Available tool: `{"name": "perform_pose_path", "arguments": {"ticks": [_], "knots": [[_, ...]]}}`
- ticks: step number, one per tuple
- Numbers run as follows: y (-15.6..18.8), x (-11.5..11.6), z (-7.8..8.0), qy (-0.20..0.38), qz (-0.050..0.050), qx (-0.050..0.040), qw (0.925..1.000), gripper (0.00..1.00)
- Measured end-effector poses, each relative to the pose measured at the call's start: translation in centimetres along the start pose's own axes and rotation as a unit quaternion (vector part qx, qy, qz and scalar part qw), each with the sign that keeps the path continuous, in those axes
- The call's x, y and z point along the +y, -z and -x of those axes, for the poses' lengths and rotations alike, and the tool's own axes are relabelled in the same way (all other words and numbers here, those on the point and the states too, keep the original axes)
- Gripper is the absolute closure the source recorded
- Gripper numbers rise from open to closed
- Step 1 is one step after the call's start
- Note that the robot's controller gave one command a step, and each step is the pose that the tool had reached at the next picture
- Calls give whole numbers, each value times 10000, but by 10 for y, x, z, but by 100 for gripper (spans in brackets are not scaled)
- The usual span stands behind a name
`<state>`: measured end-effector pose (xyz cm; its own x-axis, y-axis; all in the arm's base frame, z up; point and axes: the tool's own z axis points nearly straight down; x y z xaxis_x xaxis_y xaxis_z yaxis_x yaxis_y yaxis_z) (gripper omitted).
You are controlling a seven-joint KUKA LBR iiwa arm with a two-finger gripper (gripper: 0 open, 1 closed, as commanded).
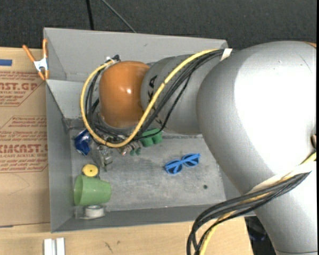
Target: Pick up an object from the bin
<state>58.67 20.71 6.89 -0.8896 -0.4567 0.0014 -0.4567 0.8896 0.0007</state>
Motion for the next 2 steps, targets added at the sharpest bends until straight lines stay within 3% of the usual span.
{"name": "perform_pose_path", "arguments": {"ticks": [1, 2], "knots": [[1, 1, 0, 5, 9, 6, 10000, 0], [14, 44, -17, 349, -143, -141, 9992, 0]]}}
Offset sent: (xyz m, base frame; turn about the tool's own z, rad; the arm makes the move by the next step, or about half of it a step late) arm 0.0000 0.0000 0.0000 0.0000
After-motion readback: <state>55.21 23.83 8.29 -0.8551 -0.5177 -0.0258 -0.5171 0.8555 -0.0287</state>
